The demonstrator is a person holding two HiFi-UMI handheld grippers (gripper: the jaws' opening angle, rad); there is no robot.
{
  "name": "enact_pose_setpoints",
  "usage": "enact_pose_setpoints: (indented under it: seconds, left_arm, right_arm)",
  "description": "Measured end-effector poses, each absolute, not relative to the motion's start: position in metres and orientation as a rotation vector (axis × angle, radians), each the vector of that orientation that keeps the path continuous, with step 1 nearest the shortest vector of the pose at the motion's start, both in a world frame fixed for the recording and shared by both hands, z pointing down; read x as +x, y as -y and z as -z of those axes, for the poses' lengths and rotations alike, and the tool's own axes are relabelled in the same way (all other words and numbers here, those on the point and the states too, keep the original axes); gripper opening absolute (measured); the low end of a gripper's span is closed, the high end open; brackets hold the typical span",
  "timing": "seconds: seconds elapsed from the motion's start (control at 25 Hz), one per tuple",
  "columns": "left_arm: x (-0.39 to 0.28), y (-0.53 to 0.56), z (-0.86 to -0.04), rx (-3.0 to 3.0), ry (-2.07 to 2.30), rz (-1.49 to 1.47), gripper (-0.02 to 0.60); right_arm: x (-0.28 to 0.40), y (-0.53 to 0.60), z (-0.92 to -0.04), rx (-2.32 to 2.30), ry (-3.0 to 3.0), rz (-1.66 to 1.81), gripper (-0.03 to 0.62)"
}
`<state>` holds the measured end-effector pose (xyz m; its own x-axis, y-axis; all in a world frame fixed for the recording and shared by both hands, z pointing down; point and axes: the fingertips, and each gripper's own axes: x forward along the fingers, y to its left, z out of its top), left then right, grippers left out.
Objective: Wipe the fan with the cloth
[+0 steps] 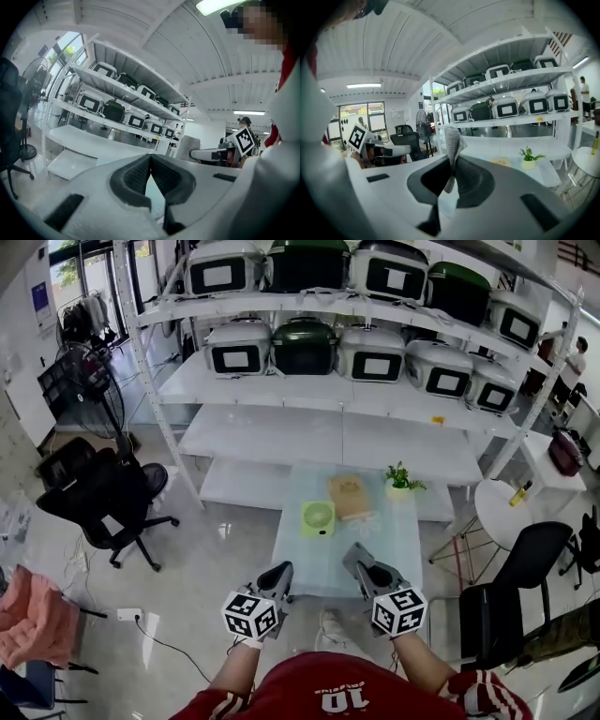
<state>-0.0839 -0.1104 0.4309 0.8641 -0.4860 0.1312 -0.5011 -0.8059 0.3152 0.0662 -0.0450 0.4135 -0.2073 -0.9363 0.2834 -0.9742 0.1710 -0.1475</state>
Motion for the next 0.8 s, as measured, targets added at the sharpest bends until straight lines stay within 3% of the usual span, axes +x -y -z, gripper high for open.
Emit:
enact_pose_setpoints:
  seconds: [0.36, 0.8]
  left_arm:
    - [-0.075, 0.094, -0.342, 2.837, 0.623, 0.095, 0.0]
    - [-0.072, 0.072, -0.299, 2.858, 0.631, 0.202, 0.0]
  right_arm:
    - [0.077, 0.017, -0.326, 2.057, 2.325, -0.262, 0.02]
    - [0.146, -0.036, -0.272, 2.245, 2.209, -0.066, 0.02]
